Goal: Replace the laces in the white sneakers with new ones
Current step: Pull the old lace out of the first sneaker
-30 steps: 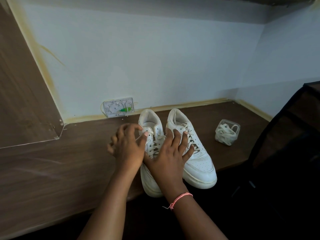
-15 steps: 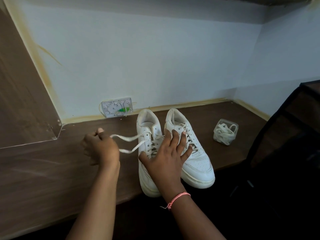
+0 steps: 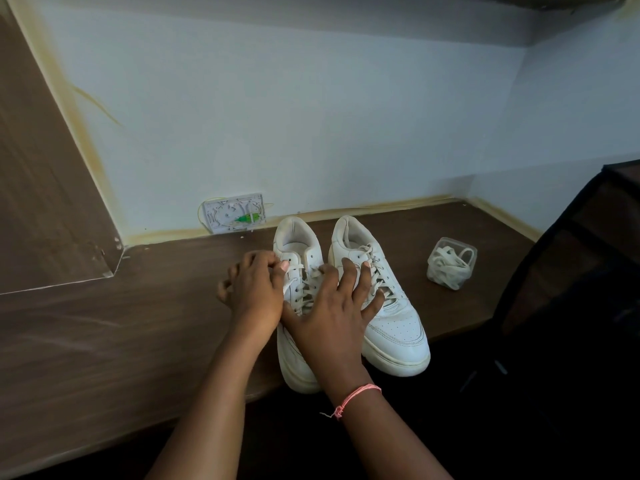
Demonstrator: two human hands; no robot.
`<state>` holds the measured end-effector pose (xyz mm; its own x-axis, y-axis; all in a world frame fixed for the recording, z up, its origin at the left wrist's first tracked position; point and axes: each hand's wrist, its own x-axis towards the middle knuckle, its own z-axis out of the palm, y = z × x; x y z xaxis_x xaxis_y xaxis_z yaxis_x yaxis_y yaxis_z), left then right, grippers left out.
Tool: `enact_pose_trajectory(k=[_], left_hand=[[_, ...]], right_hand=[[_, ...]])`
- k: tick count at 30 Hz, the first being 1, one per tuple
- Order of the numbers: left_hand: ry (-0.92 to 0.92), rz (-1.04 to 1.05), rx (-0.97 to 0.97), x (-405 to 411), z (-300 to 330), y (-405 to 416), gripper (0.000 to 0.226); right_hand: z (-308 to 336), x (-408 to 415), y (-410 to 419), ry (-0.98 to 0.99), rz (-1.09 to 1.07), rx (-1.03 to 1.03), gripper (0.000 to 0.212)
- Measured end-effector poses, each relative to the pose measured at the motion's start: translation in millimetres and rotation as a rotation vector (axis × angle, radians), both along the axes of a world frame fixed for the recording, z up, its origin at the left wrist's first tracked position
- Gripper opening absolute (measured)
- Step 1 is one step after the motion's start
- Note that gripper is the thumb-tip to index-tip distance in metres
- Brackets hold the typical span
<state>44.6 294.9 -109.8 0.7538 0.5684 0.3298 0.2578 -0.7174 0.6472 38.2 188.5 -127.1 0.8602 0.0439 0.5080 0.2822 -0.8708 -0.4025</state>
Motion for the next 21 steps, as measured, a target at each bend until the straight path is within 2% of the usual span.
enact_pose_trajectory(k=[3,7,12,21], left_hand=[[-0.034,0.043,-0.153,1.6,-0.8,5.5,0.026],[-0.229,-0.019,-0.744,4.6,-5.1,26.0,0.025],[-0.314,0.056,-0.867,5.3,-0.9,17.0,0.026],[-0.363,-0.020,-0.928,8.0,-2.5,16.6,0.023]], right_hand=[[3.4,-0.8,-2.9,0.061,0.035,0.013,0.078],[5.0,-1.9,-5.3,0.099,0.048,0.007,0.078],[6.9,0.6,-6.4,0.124,0.077,-0.004,0.083],[9.8,1.8,-5.1,0.206,0.149,0.018,0.092]])
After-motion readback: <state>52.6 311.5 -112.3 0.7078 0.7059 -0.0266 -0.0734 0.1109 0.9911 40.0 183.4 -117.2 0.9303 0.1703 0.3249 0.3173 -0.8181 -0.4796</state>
